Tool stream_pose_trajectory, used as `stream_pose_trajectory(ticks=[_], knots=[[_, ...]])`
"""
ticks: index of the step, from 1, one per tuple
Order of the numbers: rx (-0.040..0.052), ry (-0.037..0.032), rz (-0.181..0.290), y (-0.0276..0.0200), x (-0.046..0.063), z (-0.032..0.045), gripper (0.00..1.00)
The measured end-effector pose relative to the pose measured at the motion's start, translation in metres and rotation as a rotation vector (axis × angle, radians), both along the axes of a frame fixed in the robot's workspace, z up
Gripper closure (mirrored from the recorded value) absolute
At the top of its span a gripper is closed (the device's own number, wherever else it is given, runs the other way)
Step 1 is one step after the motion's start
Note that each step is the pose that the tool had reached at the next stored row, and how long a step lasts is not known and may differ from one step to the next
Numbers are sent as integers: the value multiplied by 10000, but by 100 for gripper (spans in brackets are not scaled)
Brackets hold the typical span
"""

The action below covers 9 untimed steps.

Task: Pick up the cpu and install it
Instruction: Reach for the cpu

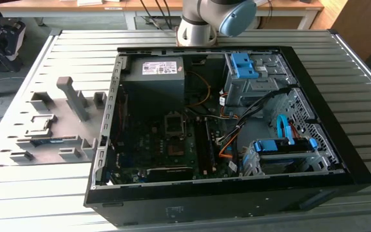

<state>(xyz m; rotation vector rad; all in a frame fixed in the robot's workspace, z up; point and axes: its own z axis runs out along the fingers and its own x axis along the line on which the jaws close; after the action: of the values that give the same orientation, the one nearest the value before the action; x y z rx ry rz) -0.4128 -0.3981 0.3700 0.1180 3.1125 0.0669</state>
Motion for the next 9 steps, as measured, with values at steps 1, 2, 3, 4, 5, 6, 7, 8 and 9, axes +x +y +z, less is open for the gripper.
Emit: stream_pose_trajectory(ticks=[1,2,3,4,5,6,7,8,9], knots=[[0,0,0,0,-2,-4,90],[0,0,0,0,-4,-7,90],[0,0,0,0,-6,-11,90],[0,-1,1,0,-8,-15,90],[0,-1,1,0,-11,-19,90],[0,0,0,0,-13,-23,90],[0,-1,1,0,-16,-26,90],[0,0,1,0,-18,-30,90],[0,0,0,0,-21,-33,90]])
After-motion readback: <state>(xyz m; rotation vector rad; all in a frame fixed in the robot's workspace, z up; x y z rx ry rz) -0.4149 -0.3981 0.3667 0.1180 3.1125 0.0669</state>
